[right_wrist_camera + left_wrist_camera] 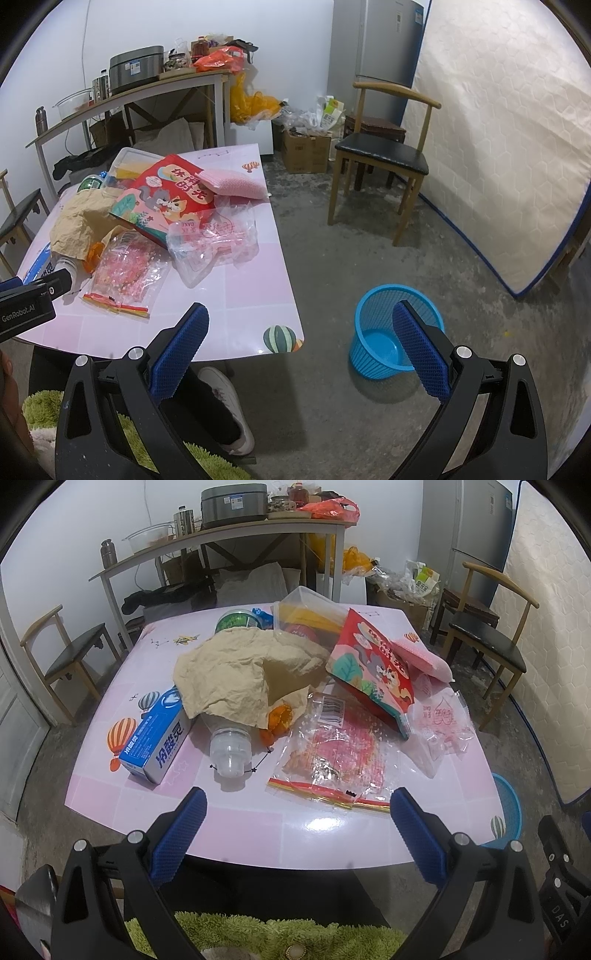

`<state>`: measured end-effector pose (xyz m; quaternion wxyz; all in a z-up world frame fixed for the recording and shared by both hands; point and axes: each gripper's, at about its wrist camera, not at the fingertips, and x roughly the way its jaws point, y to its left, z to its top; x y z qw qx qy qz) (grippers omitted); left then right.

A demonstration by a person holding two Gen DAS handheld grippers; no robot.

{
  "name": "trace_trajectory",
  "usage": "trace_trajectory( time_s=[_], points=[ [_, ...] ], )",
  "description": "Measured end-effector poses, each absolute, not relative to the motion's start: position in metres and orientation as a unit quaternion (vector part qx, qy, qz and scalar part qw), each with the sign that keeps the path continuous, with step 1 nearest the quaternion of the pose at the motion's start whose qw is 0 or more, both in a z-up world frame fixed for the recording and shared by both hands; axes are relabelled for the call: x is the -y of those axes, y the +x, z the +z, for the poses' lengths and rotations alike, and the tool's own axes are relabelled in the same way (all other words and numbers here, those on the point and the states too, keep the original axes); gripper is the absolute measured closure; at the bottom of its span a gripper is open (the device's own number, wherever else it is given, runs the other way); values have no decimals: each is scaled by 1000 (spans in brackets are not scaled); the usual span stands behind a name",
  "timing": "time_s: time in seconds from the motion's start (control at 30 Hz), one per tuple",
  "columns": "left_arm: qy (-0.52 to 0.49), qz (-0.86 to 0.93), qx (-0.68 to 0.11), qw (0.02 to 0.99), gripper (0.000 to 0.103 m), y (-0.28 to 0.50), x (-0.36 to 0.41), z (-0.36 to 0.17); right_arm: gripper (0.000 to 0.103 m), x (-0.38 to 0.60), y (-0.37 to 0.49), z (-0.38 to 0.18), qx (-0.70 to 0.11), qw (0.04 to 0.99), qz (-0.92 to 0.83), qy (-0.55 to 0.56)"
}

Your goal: Collect trash

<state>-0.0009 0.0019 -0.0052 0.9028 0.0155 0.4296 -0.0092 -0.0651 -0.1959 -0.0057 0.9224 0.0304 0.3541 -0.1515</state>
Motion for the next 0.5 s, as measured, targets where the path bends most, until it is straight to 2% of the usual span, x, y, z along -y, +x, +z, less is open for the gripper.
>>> trace_trajectory(
  time_s=[0.5],
  points=[
    [15,-8,-430,903,6,-1,-2,-6,7,196,-65,-5,-355,922,-151,31]
  ],
)
